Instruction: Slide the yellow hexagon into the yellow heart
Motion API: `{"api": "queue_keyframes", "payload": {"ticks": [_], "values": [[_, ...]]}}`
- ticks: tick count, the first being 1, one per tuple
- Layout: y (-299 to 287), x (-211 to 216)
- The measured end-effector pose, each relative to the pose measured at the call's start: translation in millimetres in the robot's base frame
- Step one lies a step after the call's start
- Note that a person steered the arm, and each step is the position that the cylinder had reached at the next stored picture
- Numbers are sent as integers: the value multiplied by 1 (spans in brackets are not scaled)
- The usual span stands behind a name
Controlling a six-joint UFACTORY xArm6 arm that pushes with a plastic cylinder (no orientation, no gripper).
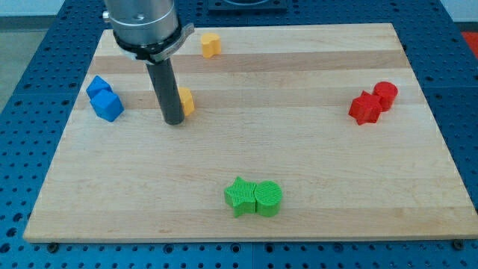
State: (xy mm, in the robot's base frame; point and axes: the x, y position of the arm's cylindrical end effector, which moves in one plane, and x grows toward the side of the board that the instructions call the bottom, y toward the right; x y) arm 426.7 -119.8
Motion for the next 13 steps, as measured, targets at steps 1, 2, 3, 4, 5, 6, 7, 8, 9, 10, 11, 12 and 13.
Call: {"api": "queue_keyframes", "payload": {"ticks": [1, 2, 3, 4, 5, 6, 7, 8, 9, 10, 11, 12, 13], "values": [[18, -43], [22, -70], [22, -76], [23, -77], [25, -82], [26, -90], [26, -94], [27, -101], [27, -106], [28, -112], [41, -110], [88, -88], [139, -71]]}}
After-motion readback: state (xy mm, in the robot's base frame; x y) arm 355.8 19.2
